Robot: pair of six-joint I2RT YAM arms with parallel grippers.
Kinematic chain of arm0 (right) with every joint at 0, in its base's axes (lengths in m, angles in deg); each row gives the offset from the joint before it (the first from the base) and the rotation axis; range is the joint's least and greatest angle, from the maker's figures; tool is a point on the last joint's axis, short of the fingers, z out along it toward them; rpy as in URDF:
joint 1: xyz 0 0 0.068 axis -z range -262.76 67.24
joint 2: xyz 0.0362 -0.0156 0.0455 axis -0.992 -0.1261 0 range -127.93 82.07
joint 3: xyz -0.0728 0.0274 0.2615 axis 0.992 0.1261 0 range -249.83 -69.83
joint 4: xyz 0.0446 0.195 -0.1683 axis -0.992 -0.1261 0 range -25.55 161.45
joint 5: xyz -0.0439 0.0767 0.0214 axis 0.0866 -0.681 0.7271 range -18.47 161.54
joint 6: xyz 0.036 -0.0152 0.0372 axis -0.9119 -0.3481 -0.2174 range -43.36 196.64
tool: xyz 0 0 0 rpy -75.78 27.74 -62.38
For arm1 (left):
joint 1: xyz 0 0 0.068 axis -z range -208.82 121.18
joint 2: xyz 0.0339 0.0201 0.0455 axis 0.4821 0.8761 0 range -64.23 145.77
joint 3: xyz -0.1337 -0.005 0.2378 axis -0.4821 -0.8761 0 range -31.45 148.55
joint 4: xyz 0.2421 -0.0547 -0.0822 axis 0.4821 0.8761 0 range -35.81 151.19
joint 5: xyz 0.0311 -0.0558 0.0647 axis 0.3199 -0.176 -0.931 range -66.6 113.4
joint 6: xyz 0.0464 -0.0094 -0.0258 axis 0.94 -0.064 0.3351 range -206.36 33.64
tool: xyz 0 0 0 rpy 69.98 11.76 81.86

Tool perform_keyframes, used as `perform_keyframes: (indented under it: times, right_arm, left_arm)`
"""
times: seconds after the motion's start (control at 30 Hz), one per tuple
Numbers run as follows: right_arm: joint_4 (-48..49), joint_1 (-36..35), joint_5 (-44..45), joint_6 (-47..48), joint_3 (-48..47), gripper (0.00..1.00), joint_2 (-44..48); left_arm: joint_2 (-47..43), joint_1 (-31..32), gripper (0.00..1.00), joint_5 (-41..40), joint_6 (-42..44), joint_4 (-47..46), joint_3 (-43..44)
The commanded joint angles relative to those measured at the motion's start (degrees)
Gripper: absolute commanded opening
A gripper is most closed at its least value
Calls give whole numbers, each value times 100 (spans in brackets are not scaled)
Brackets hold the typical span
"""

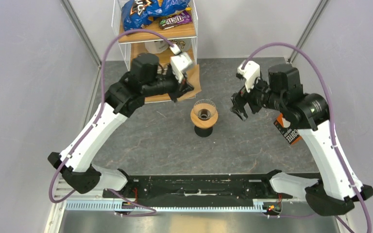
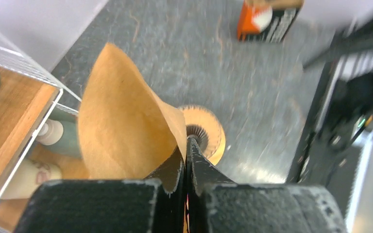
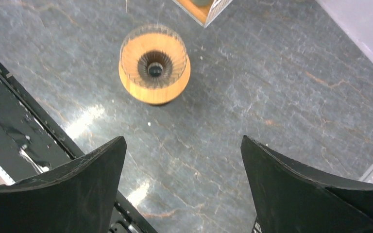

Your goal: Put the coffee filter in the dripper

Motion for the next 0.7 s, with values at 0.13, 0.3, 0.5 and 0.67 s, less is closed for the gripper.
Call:
perform_keyframes:
  times: [0.13,0.3,0.5,0.67]
  right_arm:
    - [158,-12,-598,223,298,95,249]
    - [162,-13,-882,-1326,-1026,91,-208]
    - [483,-13,-439,-1675,-1330,84,-462]
    - [-38,-575,-672,-1269,-1079,84,-704]
  left_arm:
    - [-219,-376,2,1595,-2278,-1236,92]
    - [-571,400,2,401,290,-507,-386]
    - [-1014,1735,2,-1454,2893,-446,-1367]
    - [-1020,2134,2,-2080,3724,-604,-1566]
